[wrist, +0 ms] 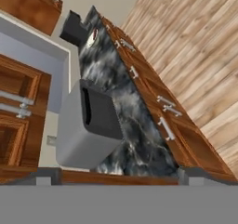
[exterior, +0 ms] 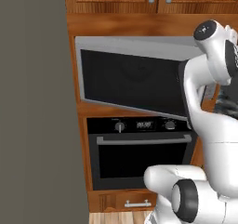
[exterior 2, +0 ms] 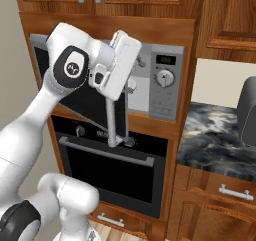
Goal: Place the bowl containing the corn and tomato in the microwave. Close the microwave door and press the start button to microwave the meal.
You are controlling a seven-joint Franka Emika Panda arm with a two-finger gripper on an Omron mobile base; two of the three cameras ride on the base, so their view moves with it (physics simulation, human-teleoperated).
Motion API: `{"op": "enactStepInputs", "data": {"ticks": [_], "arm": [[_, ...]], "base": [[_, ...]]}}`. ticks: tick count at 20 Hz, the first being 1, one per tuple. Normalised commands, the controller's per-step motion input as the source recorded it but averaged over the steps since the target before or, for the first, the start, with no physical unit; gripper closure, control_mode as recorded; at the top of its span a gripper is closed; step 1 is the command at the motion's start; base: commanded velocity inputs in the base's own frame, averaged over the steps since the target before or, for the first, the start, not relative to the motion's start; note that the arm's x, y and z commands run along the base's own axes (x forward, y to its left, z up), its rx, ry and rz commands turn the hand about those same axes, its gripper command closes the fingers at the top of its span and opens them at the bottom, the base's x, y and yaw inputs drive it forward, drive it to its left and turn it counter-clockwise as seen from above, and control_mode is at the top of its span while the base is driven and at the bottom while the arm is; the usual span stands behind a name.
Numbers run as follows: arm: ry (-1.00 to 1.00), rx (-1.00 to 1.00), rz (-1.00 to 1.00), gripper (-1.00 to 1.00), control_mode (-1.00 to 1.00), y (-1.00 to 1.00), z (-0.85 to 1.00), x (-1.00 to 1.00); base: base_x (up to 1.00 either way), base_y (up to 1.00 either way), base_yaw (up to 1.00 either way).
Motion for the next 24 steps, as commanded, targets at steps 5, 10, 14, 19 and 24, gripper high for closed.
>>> {"op": "enactStepInputs", "data": {"ticks": [5, 10, 14, 19, 24], "arm": [[0.00, -0.09, -0.18, -1.00, -1.00, 0.00, -0.25, 1.00], [0.00, -0.04, -0.17, -1.00, -1.00, 0.00, -0.15, 1.00], [0.00, 0.00, -0.16, -1.00, -1.00, 0.00, -0.01, 1.00], [0.00, 0.00, -0.14, -1.00, -1.00, 0.00, 0.00, 1.00], [-0.02, 0.01, -0.12, -1.00, -1.00, 0.00, 0.00, 1.00]], "base": [[0.00, 0.00, 0.00], [0.00, 0.00, 0.00], [0.00, 0.00, 0.00], [0.00, 0.00, 0.00], [0.00, 0.00, 0.00]]}}
